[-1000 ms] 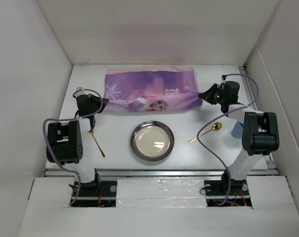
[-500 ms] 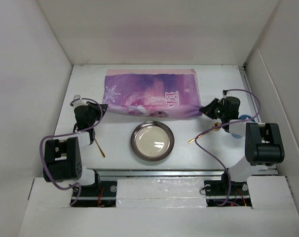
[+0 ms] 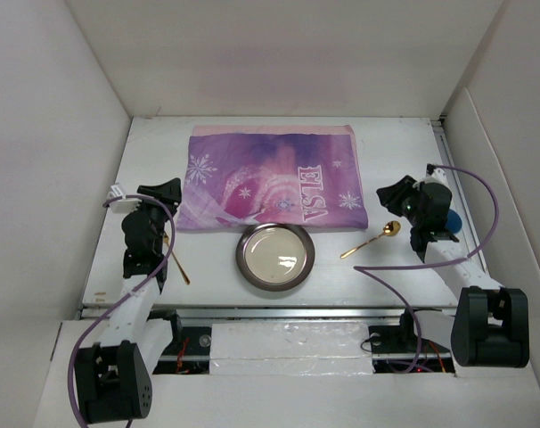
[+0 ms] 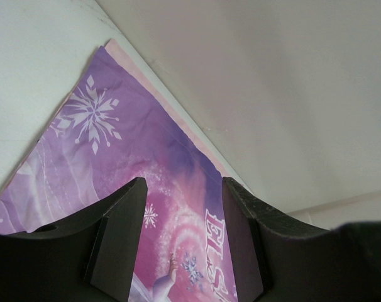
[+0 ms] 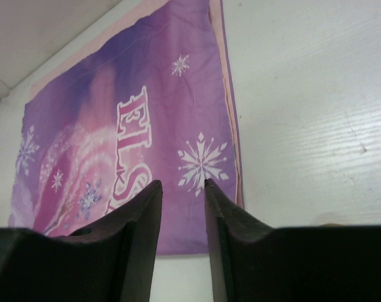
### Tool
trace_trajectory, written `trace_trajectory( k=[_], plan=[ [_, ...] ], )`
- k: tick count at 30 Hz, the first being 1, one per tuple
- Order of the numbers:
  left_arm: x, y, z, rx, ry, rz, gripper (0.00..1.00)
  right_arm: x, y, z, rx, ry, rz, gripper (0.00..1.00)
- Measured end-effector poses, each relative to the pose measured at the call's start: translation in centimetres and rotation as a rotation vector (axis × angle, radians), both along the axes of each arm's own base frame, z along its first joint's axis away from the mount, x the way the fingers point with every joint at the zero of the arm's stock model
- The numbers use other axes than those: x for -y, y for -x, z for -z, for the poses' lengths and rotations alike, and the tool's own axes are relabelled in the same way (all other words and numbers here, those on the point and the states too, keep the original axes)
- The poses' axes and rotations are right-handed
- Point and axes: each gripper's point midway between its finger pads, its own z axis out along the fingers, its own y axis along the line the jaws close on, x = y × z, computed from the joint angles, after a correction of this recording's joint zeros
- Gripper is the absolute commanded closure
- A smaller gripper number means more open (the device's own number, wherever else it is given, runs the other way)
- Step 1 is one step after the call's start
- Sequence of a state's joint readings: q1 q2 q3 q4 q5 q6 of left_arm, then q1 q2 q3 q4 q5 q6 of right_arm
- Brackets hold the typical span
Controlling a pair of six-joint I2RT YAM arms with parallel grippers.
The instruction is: Set the dinner table for one person
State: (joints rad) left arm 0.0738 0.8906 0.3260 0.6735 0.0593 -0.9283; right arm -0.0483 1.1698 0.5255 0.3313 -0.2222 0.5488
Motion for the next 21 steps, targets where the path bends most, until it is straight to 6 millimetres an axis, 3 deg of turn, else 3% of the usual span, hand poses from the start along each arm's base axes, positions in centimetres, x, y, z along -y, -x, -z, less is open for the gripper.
trace_trajectory(
  k=[1,2,5,6,7,10,13,19,21],
  plan=[
    [-0.1,0.1,-0.5,0.005,-0.01,-0.013,0.53,0.0,-0.4,-0.3,0.001,0.01,0.007,0.93],
    [-0.3,-0.2,-0.6,-0.012,-0.022,-0.021,0.53,-0.1,-1.0,-0.4,-0.006,0.02,0.007,1.0],
    [-0.6,-2.8,-1.8,-0.062,-0.052,-0.026,0.56,-0.7,-3.3,0.5,-0.056,0.028,-0.008,1.0],
    [-0.6,-4.2,-1.9,-0.082,-0.062,-0.019,0.59,-1.2,-4.3,1.1,-0.082,0.032,-0.019,0.96],
    [-0.4,-5.6,-1.7,-0.109,-0.068,-0.002,0.59,-1.5,-5.3,2.0,-0.114,0.035,-0.027,0.84],
    [0.5,-9.7,1.1,-0.227,-0.086,0.066,0.65,-2.6,-8.2,4.9,-0.218,0.06,-0.054,0.81],
    [2.7,-12.6,4.6,-0.338,-0.109,0.157,0.72,-3.8,-10.2,7.3,-0.301,0.087,-0.086,0.78],
    [8.4,-14.9,10.3,-0.468,-0.101,0.366,0.74,-5.8,-10.2,10.1,-0.442,0.134,-0.128,0.77],
    [9.2,-15.3,11.3,-0.485,-0.091,0.398,0.74,-5.7,-10.1,10.6,-0.49,0.164,-0.14,0.78]
  ],
)
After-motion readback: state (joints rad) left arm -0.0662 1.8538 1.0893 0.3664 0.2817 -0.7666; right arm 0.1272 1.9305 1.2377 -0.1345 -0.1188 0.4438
